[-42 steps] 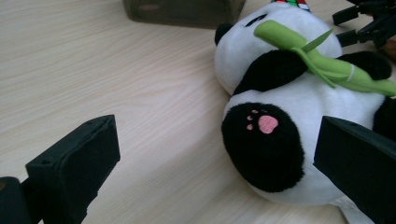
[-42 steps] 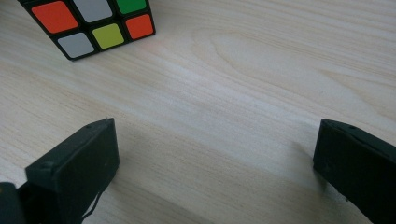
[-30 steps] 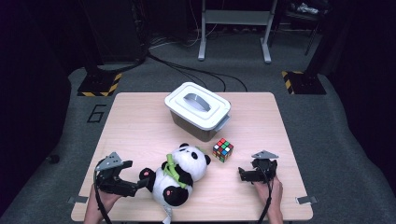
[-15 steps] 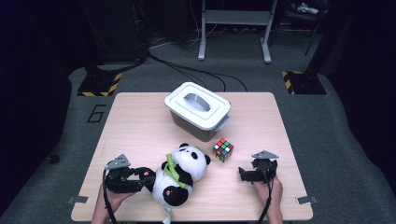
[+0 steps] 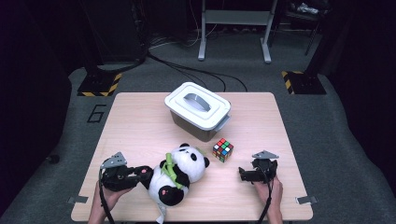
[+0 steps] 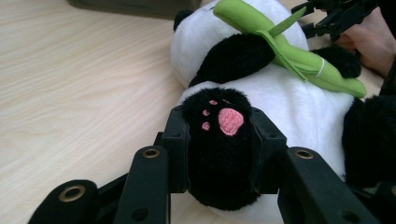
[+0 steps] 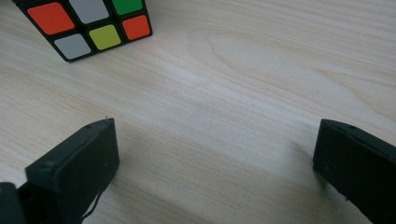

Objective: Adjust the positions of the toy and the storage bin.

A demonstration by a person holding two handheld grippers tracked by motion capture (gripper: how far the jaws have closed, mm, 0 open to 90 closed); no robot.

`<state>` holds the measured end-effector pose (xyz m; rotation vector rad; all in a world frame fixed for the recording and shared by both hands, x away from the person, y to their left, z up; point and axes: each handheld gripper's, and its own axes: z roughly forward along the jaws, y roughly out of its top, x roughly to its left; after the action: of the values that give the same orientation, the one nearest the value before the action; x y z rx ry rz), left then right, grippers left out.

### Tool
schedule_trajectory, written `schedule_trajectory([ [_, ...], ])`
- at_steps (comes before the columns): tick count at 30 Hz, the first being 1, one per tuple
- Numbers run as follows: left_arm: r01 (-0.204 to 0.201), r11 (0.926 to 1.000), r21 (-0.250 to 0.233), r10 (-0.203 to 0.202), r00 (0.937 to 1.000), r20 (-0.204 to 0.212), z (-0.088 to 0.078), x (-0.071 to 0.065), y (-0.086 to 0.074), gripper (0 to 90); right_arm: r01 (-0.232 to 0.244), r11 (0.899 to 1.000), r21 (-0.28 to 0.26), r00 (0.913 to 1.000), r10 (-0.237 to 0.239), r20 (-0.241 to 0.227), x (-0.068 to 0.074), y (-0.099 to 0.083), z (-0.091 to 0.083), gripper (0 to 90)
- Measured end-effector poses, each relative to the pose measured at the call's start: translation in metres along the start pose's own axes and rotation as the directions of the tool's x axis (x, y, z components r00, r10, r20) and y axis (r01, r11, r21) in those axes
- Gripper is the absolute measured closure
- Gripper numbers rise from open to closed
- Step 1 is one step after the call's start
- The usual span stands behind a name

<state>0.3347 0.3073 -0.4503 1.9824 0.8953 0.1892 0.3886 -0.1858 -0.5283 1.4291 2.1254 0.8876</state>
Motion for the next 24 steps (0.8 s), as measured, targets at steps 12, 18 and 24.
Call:
schedule_trajectory([
  [12,-0.013,0.9999,0.005,0.013,0.9996,-0.026,-0.015,0.025,0.002,65.4,0.0,1.0,0.0,1.0,0.0,0.001,0.0,0.0,0.0,0.0],
  [18,-0.019,0.9996,0.02,0.02,0.9993,-0.033,-0.021,0.045,0.006,65.1,-0.001,1.0,0.0,1.0,0.001,0.001,0.0,0.0,0.0,0.0],
  [24,0.02,0.9994,0.028,-0.019,0.9986,-0.049,-0.02,0.056,0.006,61.4,-0.001,1.0,0.0,1.0,0.001,0.001,0.0,0.0,0.0,0.0],
])
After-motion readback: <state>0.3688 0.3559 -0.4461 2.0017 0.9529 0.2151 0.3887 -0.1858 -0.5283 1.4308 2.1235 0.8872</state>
